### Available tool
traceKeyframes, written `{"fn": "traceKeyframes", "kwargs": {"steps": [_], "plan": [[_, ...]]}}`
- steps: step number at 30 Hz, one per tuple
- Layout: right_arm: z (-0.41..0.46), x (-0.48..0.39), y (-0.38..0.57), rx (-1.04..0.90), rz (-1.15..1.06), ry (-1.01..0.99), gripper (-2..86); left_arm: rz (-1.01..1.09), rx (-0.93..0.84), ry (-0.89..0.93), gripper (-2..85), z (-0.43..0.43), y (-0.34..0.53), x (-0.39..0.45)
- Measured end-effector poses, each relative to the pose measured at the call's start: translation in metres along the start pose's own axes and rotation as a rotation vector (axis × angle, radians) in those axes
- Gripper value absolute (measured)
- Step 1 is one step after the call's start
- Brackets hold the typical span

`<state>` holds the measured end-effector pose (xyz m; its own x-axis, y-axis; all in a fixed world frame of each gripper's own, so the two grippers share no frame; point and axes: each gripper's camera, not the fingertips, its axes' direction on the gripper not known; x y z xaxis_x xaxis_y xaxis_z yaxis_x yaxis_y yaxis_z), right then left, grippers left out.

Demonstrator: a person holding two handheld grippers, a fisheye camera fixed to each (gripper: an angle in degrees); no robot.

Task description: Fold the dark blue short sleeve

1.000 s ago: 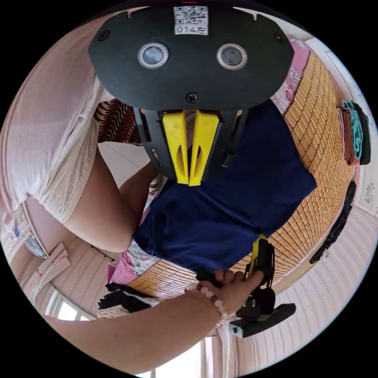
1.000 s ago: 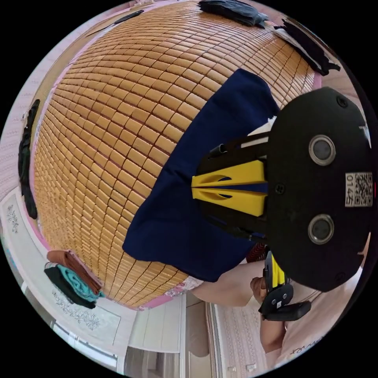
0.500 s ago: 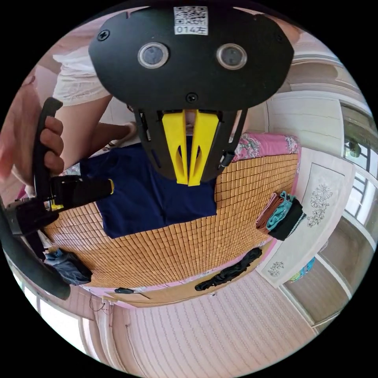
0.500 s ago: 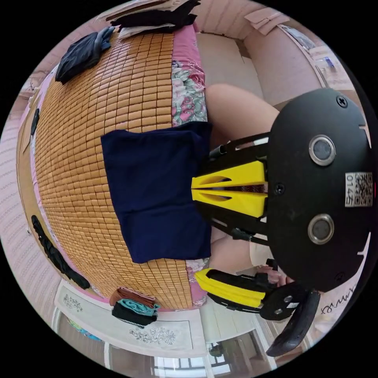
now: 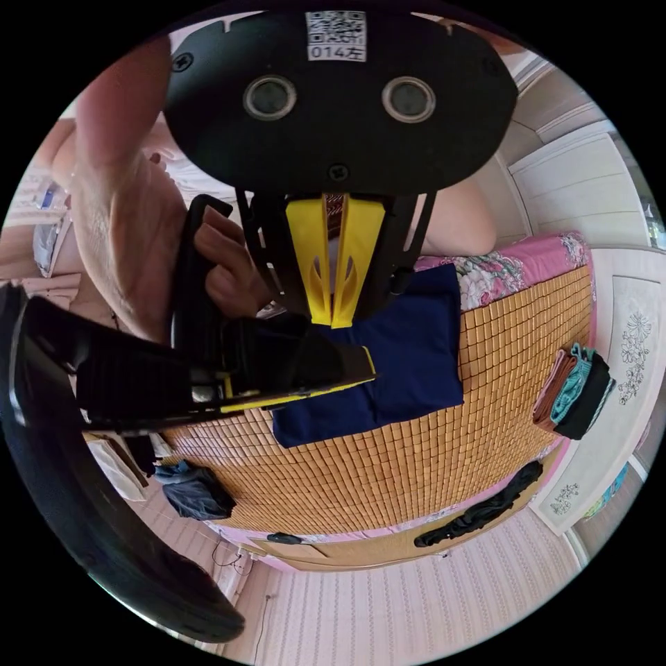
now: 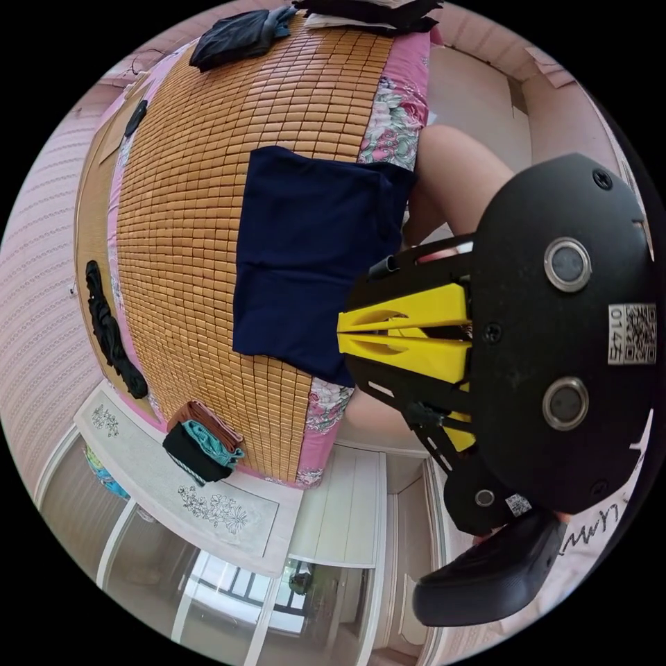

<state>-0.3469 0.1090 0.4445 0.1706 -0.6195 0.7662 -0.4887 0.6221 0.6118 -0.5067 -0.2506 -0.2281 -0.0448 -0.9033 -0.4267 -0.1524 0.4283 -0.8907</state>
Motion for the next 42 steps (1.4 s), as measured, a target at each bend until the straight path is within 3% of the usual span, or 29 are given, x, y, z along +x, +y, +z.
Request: {"fn": "traceKeyframes", "kwargs": {"steps": [6,16,28,32,42], "plan": [[-0.011,0.006,0.017,0.043,-0.019,-0.013,-1.0,0.076,0.063,0.053,-0.9,-0.003,-0.002,0.019],[0.005,0.027,0.045,-0.038,-0.044,-0.008,-1.0,0.122,0.127,-0.24,-0.9,0.0,0.01,0.064],[0.044,0.061,0.057,-0.224,0.018,0.15,-1.0,0.284,0.118,-0.38,-0.9,0.026,-0.005,0.114],[0.039,0.067,0.059,-0.199,0.039,0.062,-1.0,0.307,0.021,-0.187,-0.9,0.036,-0.012,0.123],[0.029,0.078,0.051,-0.158,0.077,-0.053,-0.9,0.234,-0.001,-0.234,-0.9,0.039,-0.031,0.124]]}}
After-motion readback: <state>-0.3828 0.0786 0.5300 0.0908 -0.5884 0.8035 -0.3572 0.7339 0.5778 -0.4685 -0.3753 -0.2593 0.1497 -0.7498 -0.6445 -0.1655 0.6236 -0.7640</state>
